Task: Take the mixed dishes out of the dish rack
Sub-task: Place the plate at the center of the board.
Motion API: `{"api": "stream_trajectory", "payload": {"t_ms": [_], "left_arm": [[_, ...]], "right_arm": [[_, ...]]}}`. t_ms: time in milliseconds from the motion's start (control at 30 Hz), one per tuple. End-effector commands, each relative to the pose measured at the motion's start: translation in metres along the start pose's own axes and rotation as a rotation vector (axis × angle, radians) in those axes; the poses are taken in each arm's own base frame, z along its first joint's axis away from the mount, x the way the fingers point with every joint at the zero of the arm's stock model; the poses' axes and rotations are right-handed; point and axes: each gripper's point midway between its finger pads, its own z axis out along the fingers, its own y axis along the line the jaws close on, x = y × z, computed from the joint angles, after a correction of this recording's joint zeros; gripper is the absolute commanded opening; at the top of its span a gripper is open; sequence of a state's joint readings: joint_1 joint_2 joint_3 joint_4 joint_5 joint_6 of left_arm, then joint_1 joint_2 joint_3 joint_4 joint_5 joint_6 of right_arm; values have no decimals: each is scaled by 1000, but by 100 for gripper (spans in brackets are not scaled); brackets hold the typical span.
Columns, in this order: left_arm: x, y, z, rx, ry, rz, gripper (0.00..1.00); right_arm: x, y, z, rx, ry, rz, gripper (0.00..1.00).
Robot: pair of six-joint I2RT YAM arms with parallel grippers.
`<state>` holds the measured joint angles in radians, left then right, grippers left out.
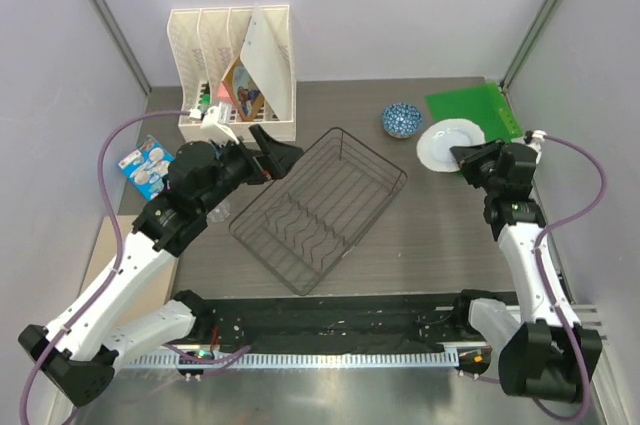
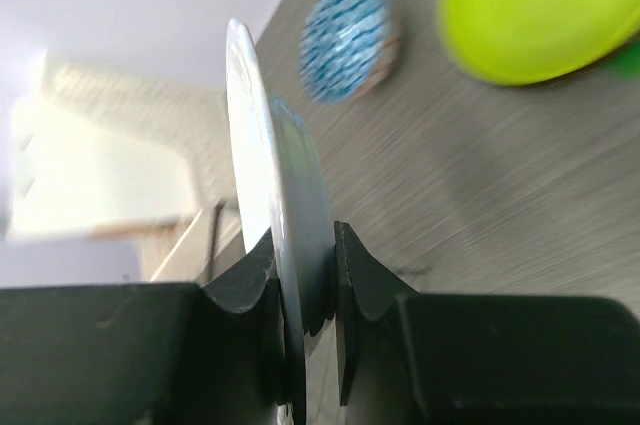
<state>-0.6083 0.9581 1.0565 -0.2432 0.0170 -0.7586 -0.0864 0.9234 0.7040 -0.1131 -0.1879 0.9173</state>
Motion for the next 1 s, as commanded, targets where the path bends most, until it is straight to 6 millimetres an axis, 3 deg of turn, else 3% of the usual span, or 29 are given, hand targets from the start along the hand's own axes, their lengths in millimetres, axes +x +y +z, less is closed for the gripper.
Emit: {"api": "stream_trajectory", "payload": {"t_ms": [0, 133, 200, 367, 467, 500, 567, 700, 967], "left_arm": [[7, 34, -23, -118, -23, 76, 100], [11, 45, -45, -140, -45, 92, 100], [15, 48, -50, -141, -40, 94, 100], [24, 54, -60, -147, -25, 94, 100], [29, 59, -64, -155, -17, 98, 100], [28, 59, -66, -152, -24, 98, 100], [31, 61, -68, -154, -22, 101, 100], [35, 65, -69, -159, -20, 101, 100], [45, 68, -58, -158, 20, 88, 100]], "right_arm": [[-63, -21, 15, 139, -242, 80, 1], [-87, -51, 35, 195, -361, 136, 1], [-98, -51, 49, 208, -369, 132, 1], [-106, -57, 104, 213, -261, 137, 1], [-109, -49, 125, 189, -207, 88, 1], [-103, -61, 137, 217, -178, 81, 1], [-107, -61, 146, 226, -165, 61, 1], [-95, -87, 164, 300, -97, 20, 1], [-63, -133, 172, 396, -7, 7, 1]]}}
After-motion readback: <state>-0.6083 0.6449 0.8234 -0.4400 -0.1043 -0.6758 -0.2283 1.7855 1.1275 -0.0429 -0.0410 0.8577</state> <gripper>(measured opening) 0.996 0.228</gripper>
